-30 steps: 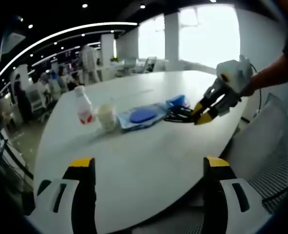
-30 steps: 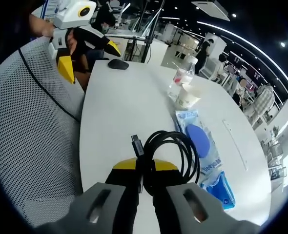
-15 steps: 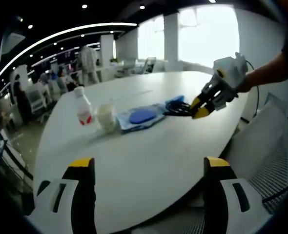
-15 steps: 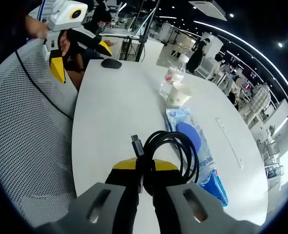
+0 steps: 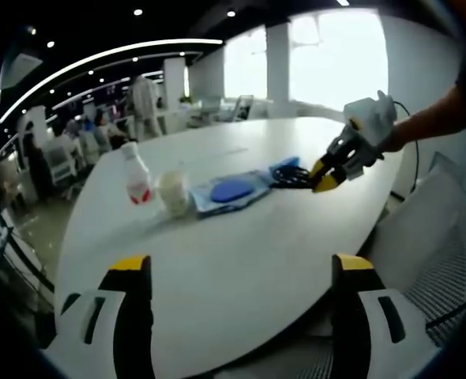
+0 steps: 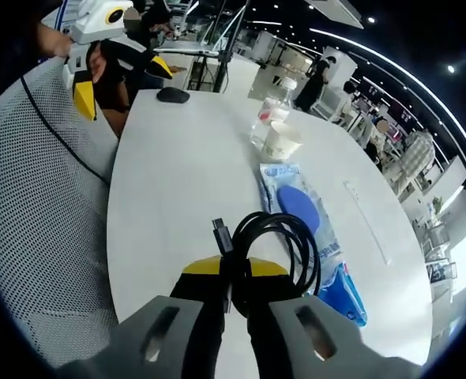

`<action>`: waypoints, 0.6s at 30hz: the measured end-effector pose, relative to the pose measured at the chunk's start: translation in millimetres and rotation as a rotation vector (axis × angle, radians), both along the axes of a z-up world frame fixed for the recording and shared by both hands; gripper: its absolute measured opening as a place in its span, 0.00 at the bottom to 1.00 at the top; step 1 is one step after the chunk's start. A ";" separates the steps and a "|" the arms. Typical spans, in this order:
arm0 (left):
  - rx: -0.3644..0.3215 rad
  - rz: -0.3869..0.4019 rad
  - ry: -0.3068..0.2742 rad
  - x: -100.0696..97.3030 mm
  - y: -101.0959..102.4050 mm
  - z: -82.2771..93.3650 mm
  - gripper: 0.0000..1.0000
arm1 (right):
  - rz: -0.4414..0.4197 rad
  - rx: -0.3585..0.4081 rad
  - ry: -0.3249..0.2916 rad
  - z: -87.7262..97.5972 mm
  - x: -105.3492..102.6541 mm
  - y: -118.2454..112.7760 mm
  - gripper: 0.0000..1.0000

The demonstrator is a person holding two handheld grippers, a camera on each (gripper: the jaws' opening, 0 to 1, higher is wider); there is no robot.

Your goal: Arrange the tabletop items into an orderly group along one side of the table until the central work area is clear of visible clutter.

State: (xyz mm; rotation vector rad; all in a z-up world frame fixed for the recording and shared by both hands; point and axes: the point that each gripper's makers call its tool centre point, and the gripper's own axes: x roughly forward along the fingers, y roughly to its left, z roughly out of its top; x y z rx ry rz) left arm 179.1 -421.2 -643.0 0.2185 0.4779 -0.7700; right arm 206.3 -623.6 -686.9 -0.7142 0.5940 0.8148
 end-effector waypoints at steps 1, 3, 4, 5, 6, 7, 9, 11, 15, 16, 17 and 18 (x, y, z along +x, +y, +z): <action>0.000 0.001 0.001 0.0 0.0 0.0 0.91 | -0.003 -0.002 0.001 -1.1 0.2 -1.4 0.07; 0.000 0.001 0.001 -0.1 0.0 -0.2 0.91 | -0.005 -0.008 0.003 -3.5 0.1 -3.8 0.07; 0.002 0.001 0.003 -0.2 0.1 -0.6 0.91 | -0.008 -0.011 0.006 -5.1 0.1 -5.4 0.07; 0.002 0.002 0.003 -0.2 0.2 -0.7 0.91 | -0.010 -0.011 0.008 -5.9 0.2 -6.2 0.07; 0.002 0.002 0.002 -0.3 0.2 -0.5 0.91 | -0.014 -0.014 0.011 -7.3 0.3 -7.8 0.07; 0.001 0.001 0.003 -0.3 0.1 -0.5 0.91 | -0.016 -0.015 0.012 -8.1 0.4 -8.9 0.07; 0.003 0.001 0.004 -0.5 0.1 -0.9 0.91 | -0.021 -0.020 0.016 -10.3 0.6 -12.0 0.07; 0.002 0.001 0.005 -0.5 -0.3 -0.9 0.91 | -0.025 -0.026 0.019 -13.1 1.1 -15.3 0.07; 0.003 -0.002 0.007 -0.9 -0.9 -1.0 0.91 | -0.041 -0.033 0.028 -18.4 2.9 -21.2 0.07; 0.002 -0.001 0.006 -0.8 -0.9 -0.8 0.91 | -0.044 -0.037 0.028 -20.3 3.7 -22.8 0.07; 0.002 -0.001 0.005 -0.6 -0.8 -0.7 0.91 | -0.048 -0.040 0.031 -21.8 4.0 -23.9 0.07; 0.001 -0.001 0.006 -0.7 -0.9 -0.6 0.91 | -0.054 -0.041 0.033 -23.7 4.7 -25.4 0.07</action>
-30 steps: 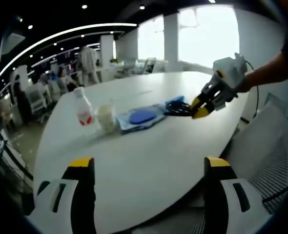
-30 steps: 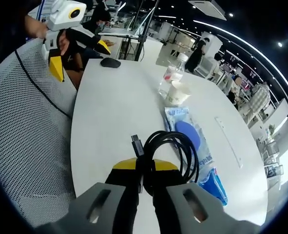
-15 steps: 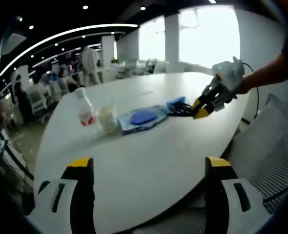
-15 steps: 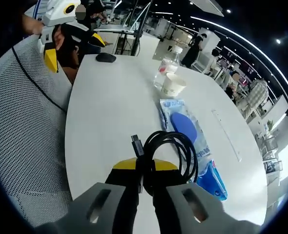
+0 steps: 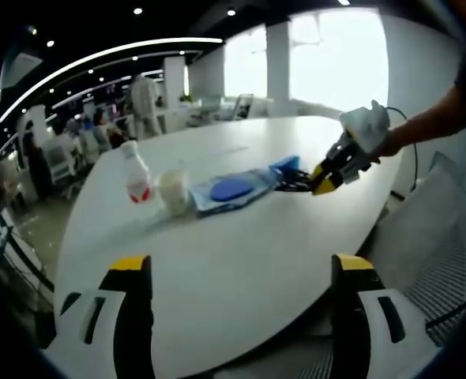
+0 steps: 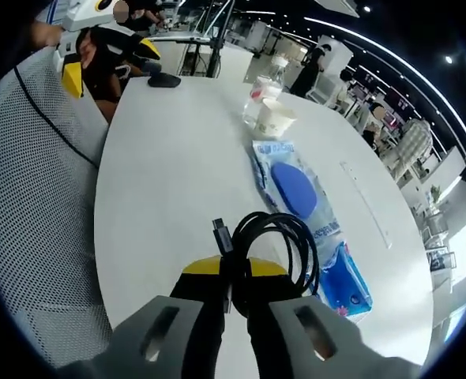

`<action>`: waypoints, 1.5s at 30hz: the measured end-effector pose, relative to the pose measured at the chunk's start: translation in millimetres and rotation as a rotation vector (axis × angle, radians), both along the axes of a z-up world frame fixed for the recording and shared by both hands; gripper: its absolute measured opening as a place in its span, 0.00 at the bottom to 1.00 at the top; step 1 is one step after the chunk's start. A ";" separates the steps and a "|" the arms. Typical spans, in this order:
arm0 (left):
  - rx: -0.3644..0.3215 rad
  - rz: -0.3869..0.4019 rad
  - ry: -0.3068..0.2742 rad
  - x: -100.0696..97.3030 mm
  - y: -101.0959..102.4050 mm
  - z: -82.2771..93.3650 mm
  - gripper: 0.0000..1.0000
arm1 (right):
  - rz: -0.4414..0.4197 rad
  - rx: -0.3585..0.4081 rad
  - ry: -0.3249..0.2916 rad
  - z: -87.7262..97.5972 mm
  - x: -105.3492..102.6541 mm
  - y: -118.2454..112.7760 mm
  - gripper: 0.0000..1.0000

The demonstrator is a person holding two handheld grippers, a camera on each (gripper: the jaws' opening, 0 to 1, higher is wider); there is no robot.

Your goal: Arrange the tabletop items into an orderly group along one side of the table until the central work area is clear of visible clutter.

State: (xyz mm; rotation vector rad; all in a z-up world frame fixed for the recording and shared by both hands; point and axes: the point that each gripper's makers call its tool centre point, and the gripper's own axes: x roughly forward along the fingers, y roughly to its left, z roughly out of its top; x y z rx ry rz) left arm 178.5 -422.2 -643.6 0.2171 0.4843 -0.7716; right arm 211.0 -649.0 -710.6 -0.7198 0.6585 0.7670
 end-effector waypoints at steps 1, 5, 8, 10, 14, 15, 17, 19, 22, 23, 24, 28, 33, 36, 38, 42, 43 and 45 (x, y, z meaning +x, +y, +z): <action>0.000 0.000 0.000 -0.1 -0.2 0.1 0.91 | -0.007 0.003 0.005 -1.4 0.4 -0.9 0.07; -0.001 -0.001 0.001 0.2 -0.5 0.1 0.91 | -0.017 -0.002 0.013 -7.5 1.1 -3.7 0.07; 0.000 -0.002 0.002 -0.2 -0.8 0.0 0.91 | -0.020 -0.004 0.018 -11.0 0.8 -4.3 0.07; -0.002 -0.001 0.003 -0.1 -0.8 0.1 0.91 | -0.020 -0.008 0.021 -14.1 0.8 -4.8 0.08; -0.010 -0.005 0.001 -0.4 -2.0 1.3 0.91 | -0.024 -0.007 0.035 -20.4 1.2 -5.2 0.08; -0.012 -0.006 0.000 -0.4 -2.2 1.7 0.91 | -0.023 -0.006 0.041 -22.0 1.0 -4.8 0.08; -0.014 -0.005 -0.002 -0.1 -2.2 2.3 0.91 | -0.018 -0.003 0.062 -26.2 -0.9 -2.8 0.08; -0.018 -0.004 -0.003 0.2 -2.0 2.5 0.91 | -0.017 0.006 0.086 -30.7 -2.8 -0.8 0.09; -0.029 0.003 -0.008 1.1 -1.6 4.4 0.91 | -0.018 -0.002 0.103 -38.3 -2.0 -0.3 0.09; -0.029 0.004 -0.006 1.1 -1.4 4.2 0.91 | -0.021 -0.004 0.110 -39.7 -2.5 0.1 0.09; -0.030 0.004 -0.004 1.0 -1.4 4.1 0.91 | -0.021 -0.002 0.109 -40.0 -2.4 0.6 0.09; -0.035 0.021 0.005 2.2 0.2 3.3 0.93 | -0.043 0.008 0.122 -43.5 -1.4 1.9 0.10; -0.031 0.045 0.024 3.2 3.7 0.7 0.94 | -0.065 0.020 0.159 -50.5 -4.1 4.0 0.11; -0.036 0.050 0.027 3.4 4.4 0.6 0.94 | -0.072 0.023 0.161 -54.0 -6.4 4.9 0.11; -0.034 0.048 0.027 3.1 4.4 0.5 0.94 | -0.091 0.035 0.168 -54.7 -6.6 5.4 0.11; -0.033 0.044 0.028 2.6 4.1 0.1 0.93 | -0.116 0.056 0.187 -55.6 -7.2 6.2 0.15; -0.031 0.041 0.029 2.2 3.8 -0.1 0.93 | -0.118 0.057 0.186 -55.5 -7.1 6.3 0.16; -0.028 0.037 0.031 1.6 3.5 -0.9 0.93 | -0.127 0.077 0.171 -51.7 -5.4 7.0 0.18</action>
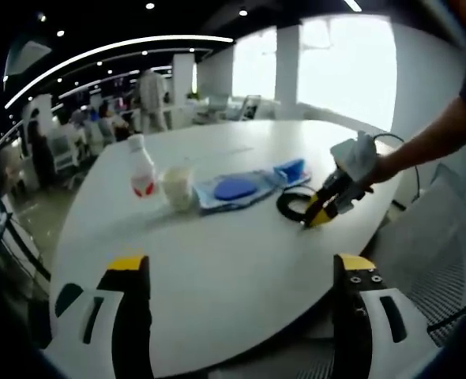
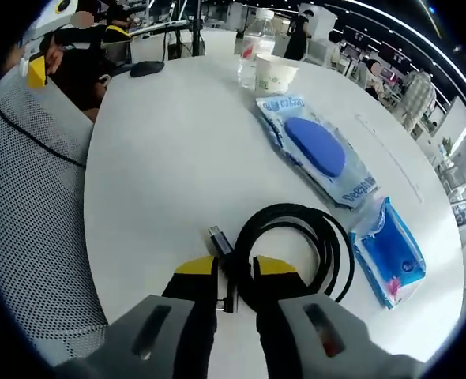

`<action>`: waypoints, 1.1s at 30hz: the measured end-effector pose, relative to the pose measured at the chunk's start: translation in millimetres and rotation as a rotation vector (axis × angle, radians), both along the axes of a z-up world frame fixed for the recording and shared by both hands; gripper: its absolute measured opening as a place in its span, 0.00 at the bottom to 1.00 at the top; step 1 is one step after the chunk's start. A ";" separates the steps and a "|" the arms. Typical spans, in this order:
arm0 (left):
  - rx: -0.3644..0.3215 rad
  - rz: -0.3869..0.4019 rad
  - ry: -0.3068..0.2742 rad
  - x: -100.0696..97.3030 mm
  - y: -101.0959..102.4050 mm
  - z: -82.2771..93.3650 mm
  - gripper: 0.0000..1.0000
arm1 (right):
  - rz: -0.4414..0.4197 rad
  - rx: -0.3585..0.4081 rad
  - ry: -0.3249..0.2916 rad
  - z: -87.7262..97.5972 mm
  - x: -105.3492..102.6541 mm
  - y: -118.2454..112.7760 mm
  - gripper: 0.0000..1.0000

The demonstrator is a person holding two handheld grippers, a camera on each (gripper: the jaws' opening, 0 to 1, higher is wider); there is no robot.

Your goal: Arrange the tabletop items into an orderly group along one side of the table until the central work area is clear of visible clutter.

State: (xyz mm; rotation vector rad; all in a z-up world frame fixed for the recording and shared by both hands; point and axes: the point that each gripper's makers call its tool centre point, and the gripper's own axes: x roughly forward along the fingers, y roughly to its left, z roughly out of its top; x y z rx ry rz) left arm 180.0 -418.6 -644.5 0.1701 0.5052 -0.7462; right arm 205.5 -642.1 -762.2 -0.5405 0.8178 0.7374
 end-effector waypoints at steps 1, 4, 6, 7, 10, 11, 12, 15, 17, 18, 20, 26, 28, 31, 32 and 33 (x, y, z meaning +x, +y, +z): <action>0.001 -0.001 0.000 0.0 0.0 -0.1 0.93 | -0.014 0.018 -0.006 2.4 1.2 0.7 0.19; 0.000 -0.002 0.000 0.1 -0.1 -0.2 0.93 | -0.061 0.055 -0.025 11.2 4.3 -0.1 0.25; 0.002 -0.006 0.001 -0.3 -0.6 -0.4 0.93 | -0.084 0.057 -0.041 16.2 5.0 -3.4 0.29; 0.002 -0.007 0.002 -0.5 -1.0 -0.6 0.93 | -0.095 0.058 -0.048 18.3 5.1 -4.8 0.33; 0.001 -0.010 0.003 -0.8 -1.6 -0.7 0.93 | -0.140 0.083 -0.053 24.9 2.5 -6.5 0.40; 0.002 -0.010 0.004 -0.9 -1.7 -0.8 0.93 | -0.160 0.092 -0.053 26.9 0.9 -7.6 0.43; 0.002 -0.011 0.004 -1.0 -1.8 -0.9 0.93 | -0.167 0.095 -0.055 27.6 0.3 -7.7 0.44; 0.004 -0.014 0.005 -1.4 -2.1 -1.3 0.93 | -0.208 0.101 -0.074 33.1 -5.4 -11.6 0.48; 0.006 -0.017 0.006 -1.7 -2.2 -1.6 0.93 | -0.233 0.111 -0.073 34.8 -7.8 -13.1 0.49; 0.007 -0.018 0.006 -1.8 -2.3 -1.6 0.93 | -0.244 0.113 -0.076 35.7 -8.9 -14.4 0.50; 0.009 -0.021 0.007 -2.0 -2.2 -2.0 0.93 | -0.258 0.113 -0.080 37.9 -10.7 -16.3 0.53; 0.010 -0.025 0.007 -2.3 -2.4 -2.5 0.93 | -0.330 0.142 -0.127 57.0 -13.3 -24.8 0.58; 0.008 -0.024 0.005 -1.9 -2.1 -2.2 0.93 | -0.344 0.147 -0.137 60.7 -15.5 -26.8 0.61; 0.006 -0.021 0.005 -1.5 -1.7 -2.0 0.93 | -0.396 0.154 -0.147 67.5 -20.5 -34.2 0.64; 0.006 -0.021 0.004 -1.5 -1.8 -1.9 0.93 | -0.405 0.157 -0.149 68.9 -22.0 -35.6 0.65; 0.006 -0.021 0.005 -1.7 -1.8 -2.0 0.93 | -0.417 0.160 -0.150 70.2 -23.6 -37.4 0.66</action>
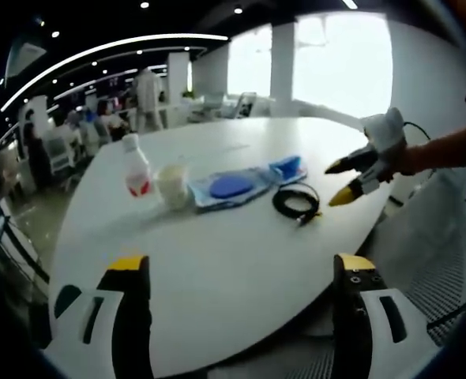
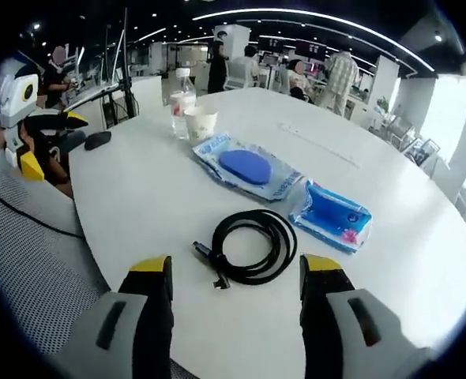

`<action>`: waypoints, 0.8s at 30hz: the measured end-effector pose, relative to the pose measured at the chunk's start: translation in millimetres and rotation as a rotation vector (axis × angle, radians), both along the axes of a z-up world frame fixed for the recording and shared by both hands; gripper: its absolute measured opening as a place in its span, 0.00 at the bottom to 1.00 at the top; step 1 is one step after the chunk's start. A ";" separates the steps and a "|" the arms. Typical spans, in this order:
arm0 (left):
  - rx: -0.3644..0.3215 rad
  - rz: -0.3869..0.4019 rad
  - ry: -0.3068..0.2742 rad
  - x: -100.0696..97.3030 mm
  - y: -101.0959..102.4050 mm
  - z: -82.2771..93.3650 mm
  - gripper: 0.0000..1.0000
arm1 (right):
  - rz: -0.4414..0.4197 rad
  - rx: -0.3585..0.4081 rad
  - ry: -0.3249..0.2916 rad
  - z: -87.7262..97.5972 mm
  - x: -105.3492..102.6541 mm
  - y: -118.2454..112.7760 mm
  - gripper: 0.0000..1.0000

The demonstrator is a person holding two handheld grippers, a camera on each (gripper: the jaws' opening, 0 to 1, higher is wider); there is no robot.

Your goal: Arrange the tabletop items into an orderly group along one side of the table until the central work area is clear of visible clutter.

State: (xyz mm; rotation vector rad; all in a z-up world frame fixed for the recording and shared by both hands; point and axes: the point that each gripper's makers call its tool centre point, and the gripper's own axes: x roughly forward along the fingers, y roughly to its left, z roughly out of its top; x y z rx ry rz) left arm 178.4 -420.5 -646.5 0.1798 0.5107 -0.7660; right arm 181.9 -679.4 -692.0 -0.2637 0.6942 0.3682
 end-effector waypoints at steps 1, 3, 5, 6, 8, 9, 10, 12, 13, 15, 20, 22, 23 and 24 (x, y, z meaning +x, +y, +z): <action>0.000 0.000 0.000 -0.1 0.0 -0.1 0.93 | -0.008 0.006 -0.003 1.5 -2.2 -1.0 0.67; 0.001 -0.001 0.000 -0.4 0.1 0.0 0.93 | -0.028 0.015 -0.009 4.3 -7.7 -4.5 0.68; 0.000 -0.002 0.000 -0.7 -0.2 0.2 0.93 | -0.037 0.013 -0.010 5.1 -10.8 -6.6 0.70; 0.001 -0.002 0.000 -0.8 -0.2 0.1 0.93 | -0.046 0.013 -0.010 6.0 -14.2 -8.8 0.71; 0.001 -0.003 0.001 -0.9 -0.3 0.1 0.93 | -0.059 0.022 -0.017 8.5 -19.8 -10.7 0.72; 0.001 -0.003 0.000 -0.9 -0.3 0.2 0.93 | -0.065 0.024 -0.016 9.3 -22.3 -11.5 0.73; 0.002 -0.003 0.001 -0.9 -0.2 0.1 0.93 | -0.075 0.022 -0.018 10.7 -25.6 -13.1 0.74; 0.002 -0.004 -0.001 -0.9 -0.3 0.4 0.93 | -0.082 0.017 -0.027 14.4 -30.6 -14.9 0.76; 0.001 -0.005 -0.002 -0.9 -0.5 0.6 0.93 | -0.082 0.015 -0.027 16.0 -31.1 -15.3 0.78; 0.002 -0.005 -0.002 -1.0 -0.4 0.5 0.93 | -0.090 0.030 -0.075 27.8 -27.2 -14.4 0.82; 0.001 -0.002 -0.007 -0.5 -0.5 1.1 0.94 | -0.127 0.049 -0.083 34.5 -36.1 -19.6 0.87; 0.001 -0.002 -0.007 -0.3 -0.5 1.2 0.94 | -0.138 0.043 -0.089 36.9 -36.7 -22.5 0.89; 0.001 -0.003 -0.008 -0.3 -0.6 1.4 0.94 | -0.146 0.046 -0.099 39.5 -34.5 -23.5 0.90; 0.000 -0.003 -0.009 -0.2 -0.8 1.6 0.94 | -0.147 0.049 -0.099 40.5 -34.1 -23.5 0.90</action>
